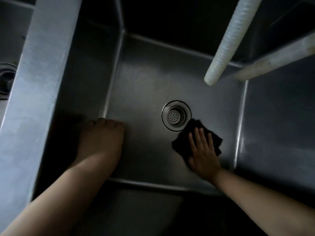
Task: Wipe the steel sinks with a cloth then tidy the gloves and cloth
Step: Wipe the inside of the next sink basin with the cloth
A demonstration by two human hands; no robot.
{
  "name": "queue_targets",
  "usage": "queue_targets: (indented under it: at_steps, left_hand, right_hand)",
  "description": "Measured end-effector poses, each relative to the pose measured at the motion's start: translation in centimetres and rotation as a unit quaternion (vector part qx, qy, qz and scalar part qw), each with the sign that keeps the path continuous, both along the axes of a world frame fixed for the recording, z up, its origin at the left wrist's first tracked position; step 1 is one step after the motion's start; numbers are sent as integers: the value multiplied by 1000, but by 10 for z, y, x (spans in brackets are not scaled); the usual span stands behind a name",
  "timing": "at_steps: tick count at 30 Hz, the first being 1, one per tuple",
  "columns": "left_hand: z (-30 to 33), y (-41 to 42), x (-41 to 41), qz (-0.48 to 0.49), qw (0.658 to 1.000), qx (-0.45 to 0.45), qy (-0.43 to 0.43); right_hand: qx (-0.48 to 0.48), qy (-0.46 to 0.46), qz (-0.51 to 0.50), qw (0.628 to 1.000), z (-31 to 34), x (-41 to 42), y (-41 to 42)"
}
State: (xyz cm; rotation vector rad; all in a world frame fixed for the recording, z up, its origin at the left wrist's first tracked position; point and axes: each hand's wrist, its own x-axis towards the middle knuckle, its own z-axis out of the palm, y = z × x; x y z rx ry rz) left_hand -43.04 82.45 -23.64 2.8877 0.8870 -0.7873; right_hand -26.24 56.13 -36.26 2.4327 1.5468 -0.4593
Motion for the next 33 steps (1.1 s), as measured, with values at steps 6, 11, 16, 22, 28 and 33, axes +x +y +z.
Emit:
queue_targets:
  at_steps: [6,11,16,22,28,33]
  left_hand:
    - [1,1,1,5,1000,-18,11]
    - [6,3,5,41,999,-30,10]
    - [7,6,6,55,997,-56,22]
    - [4,7,5,72,993,-89,0]
    - [6,5,6,67,994,-73,40]
    - [-4,2,2,42,998,-42,31]
  right_hand:
    - [36,49,154,986,-13,-40,54]
    - [56,43,173,982,-21,-37,152]
    - [63,20,93,993,-30,14,240]
    - [73,-30,-41,996,-30,94,294]
    - [67,-24,20,997,-28,63,298]
    - [75,50,169,981,-32,-25,249]
